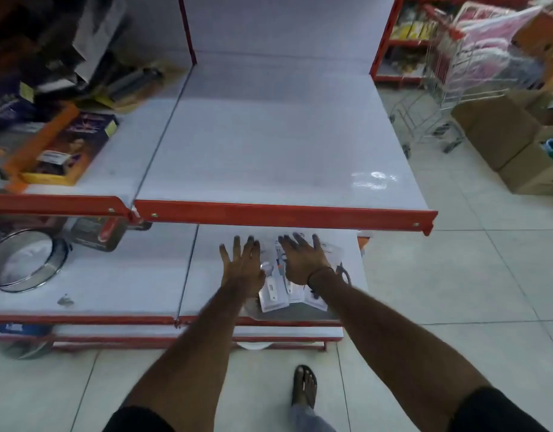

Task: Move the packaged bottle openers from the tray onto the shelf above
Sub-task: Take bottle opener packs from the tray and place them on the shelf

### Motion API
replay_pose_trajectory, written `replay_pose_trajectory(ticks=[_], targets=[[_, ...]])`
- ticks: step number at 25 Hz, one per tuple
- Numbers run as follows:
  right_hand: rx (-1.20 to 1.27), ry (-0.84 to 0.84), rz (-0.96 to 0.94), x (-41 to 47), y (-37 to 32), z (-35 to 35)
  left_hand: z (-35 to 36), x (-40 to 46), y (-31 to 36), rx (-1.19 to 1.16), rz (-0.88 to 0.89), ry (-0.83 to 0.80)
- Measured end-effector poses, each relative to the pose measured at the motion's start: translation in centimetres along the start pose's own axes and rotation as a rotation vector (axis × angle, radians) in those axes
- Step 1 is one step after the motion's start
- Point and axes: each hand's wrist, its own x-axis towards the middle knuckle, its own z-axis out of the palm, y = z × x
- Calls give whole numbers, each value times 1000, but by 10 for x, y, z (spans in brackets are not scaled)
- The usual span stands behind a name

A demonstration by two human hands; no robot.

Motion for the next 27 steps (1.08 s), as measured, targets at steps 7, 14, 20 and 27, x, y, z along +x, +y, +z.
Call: replay_pose_trajectory(ticks=[7, 14, 20, 27], targets=[[1, 256, -98, 23, 7, 1, -2, 29, 1, -80, 93, 186], [85, 355, 2, -19, 7, -31, -49, -2, 8, -523, 59, 92], [214, 317, 39, -87, -18, -50, -87, -68, 4, -517, 173, 88], [101, 699, -128, -144, -39, -137, -197, -120, -25, -382, 352, 511]])
